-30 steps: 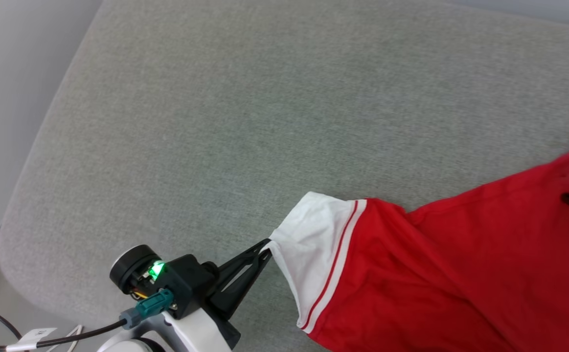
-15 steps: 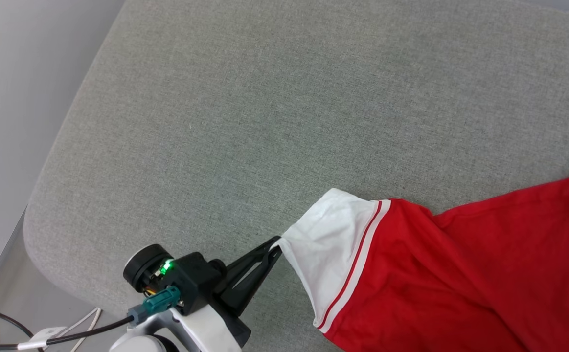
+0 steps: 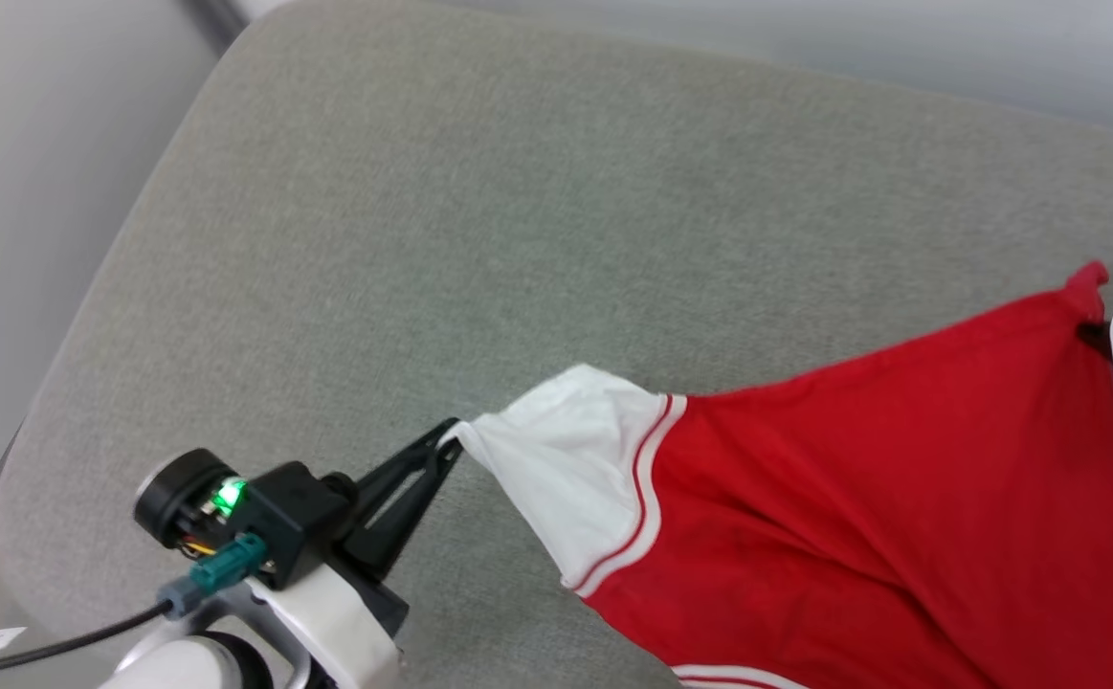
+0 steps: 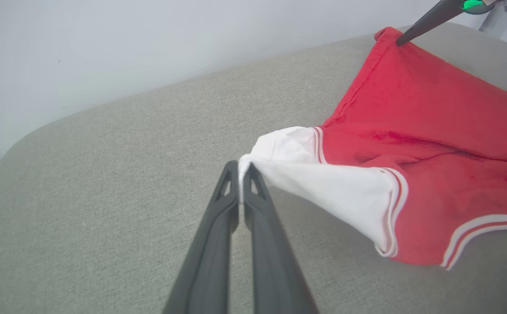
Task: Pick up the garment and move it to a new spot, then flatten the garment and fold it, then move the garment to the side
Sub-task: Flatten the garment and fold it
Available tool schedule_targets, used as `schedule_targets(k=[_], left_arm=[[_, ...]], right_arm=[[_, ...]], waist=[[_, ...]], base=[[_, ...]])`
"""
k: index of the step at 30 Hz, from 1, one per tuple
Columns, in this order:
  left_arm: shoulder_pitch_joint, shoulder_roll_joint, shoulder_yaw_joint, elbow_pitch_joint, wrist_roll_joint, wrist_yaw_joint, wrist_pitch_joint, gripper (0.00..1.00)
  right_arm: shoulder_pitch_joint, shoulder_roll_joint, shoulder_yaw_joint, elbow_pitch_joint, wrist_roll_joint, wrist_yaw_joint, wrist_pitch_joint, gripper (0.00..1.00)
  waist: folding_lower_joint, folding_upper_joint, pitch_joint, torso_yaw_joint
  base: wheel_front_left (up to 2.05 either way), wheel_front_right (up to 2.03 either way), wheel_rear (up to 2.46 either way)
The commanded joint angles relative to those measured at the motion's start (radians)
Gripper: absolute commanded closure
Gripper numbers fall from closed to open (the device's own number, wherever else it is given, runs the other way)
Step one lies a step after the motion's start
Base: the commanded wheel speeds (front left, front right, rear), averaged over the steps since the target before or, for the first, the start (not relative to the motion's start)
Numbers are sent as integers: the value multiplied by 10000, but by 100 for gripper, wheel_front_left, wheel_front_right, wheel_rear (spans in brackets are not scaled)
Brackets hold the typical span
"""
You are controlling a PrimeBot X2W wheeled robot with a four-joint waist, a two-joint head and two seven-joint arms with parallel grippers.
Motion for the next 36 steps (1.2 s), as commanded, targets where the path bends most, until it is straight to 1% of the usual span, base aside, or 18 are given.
schedule_targets(k=[1, 3, 9, 13, 17, 22, 23, 30, 31, 36], left_arm=[[112, 118, 131, -114, -52, 103, 53, 100], [99, 359, 280, -292, -40, 243, 181, 100], [-33, 1004, 952, -919, -163, 669, 387, 100], [-79, 1530, 1643, -1342, -251, 1024, 377, 100], [-315, 2042, 2356, -1734, -322, 1225, 244, 100], [-573, 2463, 3273, -2011, -645, 1491, 153, 100], [-714, 2674, 3603, -2102, -683, 1560, 145, 100], [-1588, 3088, 4678, -2411, -894, 1548, -104, 100], [-1588, 3088, 4678, -2411, -894, 1548, -104, 100], [-2539, 3254, 5338, -2446, -1025, 1414, -281, 100]], right_arm=[[-243, -101, 50, -92, 77, -4, -163, 100], [-330, -295, 241, -317, 148, -4, -467, 100], [-603, -243, 233, -1137, 761, -4, -1150, 100], [-917, -87, 311, -1756, 1124, -4, -1856, 100], [-1344, -194, 289, -2316, 1170, -4, -2432, 100], [-1729, -146, 175, -2767, 1220, -4, -3101, 100], [-1823, -195, 180, -2968, 1300, -4, -3262, 100], [-2205, 23, -274, -3517, 1428, -4, -3722, 100], [-2205, 23, -274, -3517, 1428, -4, -3722, 100], [-2476, 257, -540, -3822, 1297, -4, -3939, 100]], waist=[[-1, 0, -637, -595], [-1, 0, -923, -849], [-1, 0, -1726, -1687], [-1, 0, -2055, -2265], [-1, 0, -2262, -2690], [-1, 0, -2535, -3171], [-1, 0, -2631, -3344], [-1, 0, -2670, -3845], [-1, 0, -2670, -3845], [-1, 0, -2310, -4190]], base=[[0, 0, 0], [0, 0, 0], [0, 0, 0], [0, 0, 0], [0, 0, 0], [0, 0, 0], [0, 0, 0], [0, 0, 0], [0, 0, 0], [0, 0, 0]])
